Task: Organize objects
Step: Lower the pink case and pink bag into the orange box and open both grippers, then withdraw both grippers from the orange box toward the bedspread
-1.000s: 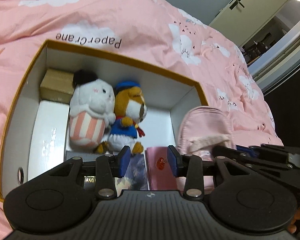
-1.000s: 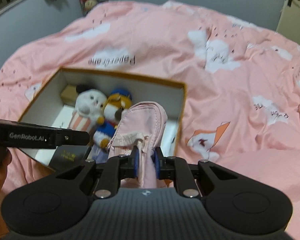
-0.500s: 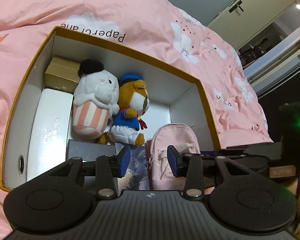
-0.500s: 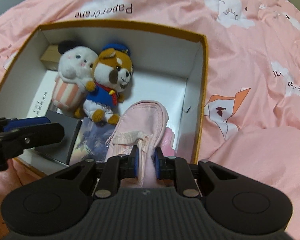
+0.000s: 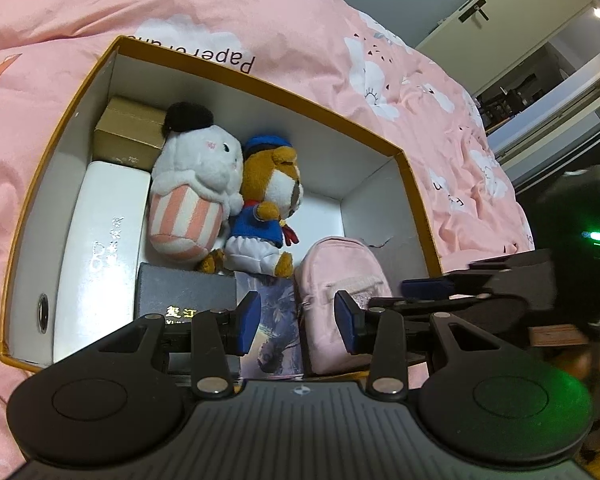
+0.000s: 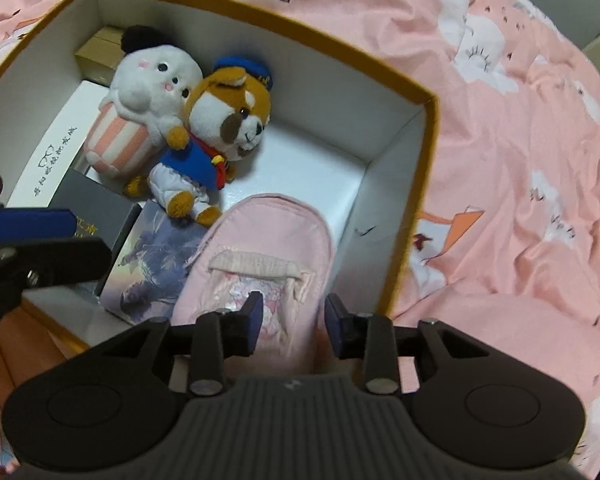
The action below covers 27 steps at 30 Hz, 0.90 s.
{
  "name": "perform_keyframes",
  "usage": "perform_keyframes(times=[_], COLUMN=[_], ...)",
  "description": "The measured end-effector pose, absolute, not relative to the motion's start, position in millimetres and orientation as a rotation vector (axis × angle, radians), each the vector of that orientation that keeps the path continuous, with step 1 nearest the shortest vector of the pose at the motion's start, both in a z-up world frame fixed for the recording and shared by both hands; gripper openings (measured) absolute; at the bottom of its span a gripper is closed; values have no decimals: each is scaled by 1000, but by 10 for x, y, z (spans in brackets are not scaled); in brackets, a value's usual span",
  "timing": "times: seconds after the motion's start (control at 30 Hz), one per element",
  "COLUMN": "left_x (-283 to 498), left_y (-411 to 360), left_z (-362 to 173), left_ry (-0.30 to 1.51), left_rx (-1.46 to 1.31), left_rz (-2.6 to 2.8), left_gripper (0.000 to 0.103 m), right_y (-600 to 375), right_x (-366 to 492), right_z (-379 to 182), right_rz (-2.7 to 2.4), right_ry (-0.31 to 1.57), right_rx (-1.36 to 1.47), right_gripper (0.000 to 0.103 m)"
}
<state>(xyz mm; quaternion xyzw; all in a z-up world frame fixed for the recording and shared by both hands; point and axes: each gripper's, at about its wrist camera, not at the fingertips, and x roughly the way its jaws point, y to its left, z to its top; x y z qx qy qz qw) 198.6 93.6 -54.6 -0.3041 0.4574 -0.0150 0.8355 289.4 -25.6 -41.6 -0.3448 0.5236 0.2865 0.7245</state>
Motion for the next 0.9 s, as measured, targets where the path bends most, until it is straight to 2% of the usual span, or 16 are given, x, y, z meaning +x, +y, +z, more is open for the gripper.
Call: perform_keyframes(times=[0.1, 0.13, 0.17, 0.33, 0.53, 0.9], left_x=[1982, 1980, 1980, 1972, 1969, 1575], left_y=[945, 946, 945, 942, 942, 575], left_z=[-552, -554, -556, -551, -550, -176], left_ry=[967, 966, 966, 964, 963, 762], left_rx=[-646, -647, -646, -644, -643, -545], left_rz=[-35, -37, -37, -37, -39, -103], left_gripper=[45, 45, 45, 45, 45, 45], right_y=[-310, -325, -337, -303, -313, -562], right_x=[2845, 2830, 2817, 2838, 2945, 2425], right_z=[-317, -296, -294, -488, -592, -96], right_rz=[669, 688, 702, 715, 689, 763], right_ry=[1149, 1151, 1156, 1249, 1325, 1010], right_rx=[-756, -750, -749, -740, -678, -614], right_gripper=[34, 29, 19, 4, 3, 16])
